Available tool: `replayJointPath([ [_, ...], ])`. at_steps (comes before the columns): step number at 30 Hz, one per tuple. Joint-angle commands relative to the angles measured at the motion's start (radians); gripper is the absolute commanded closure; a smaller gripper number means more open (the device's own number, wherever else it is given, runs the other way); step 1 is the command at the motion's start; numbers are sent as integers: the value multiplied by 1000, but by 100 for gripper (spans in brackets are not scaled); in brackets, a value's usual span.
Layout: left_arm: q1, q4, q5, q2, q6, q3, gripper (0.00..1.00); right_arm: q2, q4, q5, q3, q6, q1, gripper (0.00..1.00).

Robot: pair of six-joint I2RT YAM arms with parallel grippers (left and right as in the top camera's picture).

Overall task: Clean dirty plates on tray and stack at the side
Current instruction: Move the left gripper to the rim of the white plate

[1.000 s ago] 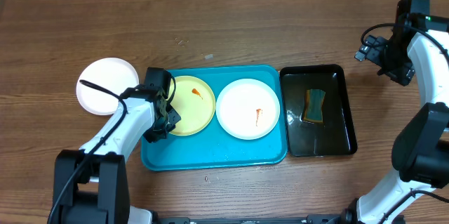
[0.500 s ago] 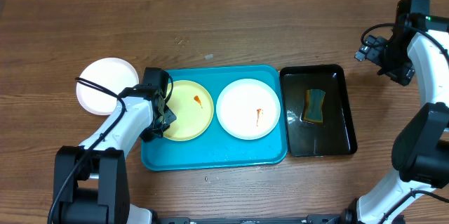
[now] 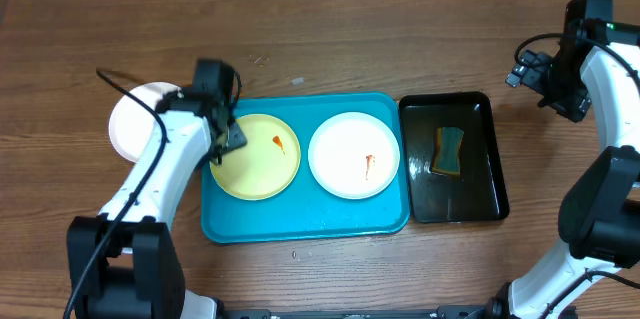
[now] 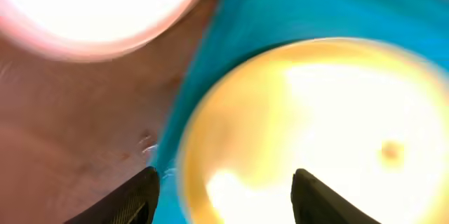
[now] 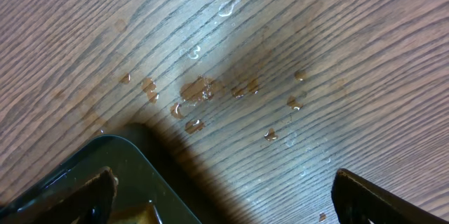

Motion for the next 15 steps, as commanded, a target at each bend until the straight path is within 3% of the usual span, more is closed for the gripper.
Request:
replayJointPath([
  [1, -19, 16, 323, 3, 286, 95, 41, -3, 3, 6, 16, 5, -3, 0],
  [4, -51, 71, 474, 5, 343, 95, 51, -3, 3, 6, 16, 5, -3, 0],
  [15, -259, 182, 387, 100, 340, 94, 43, -3, 3, 6, 16, 5, -3, 0],
])
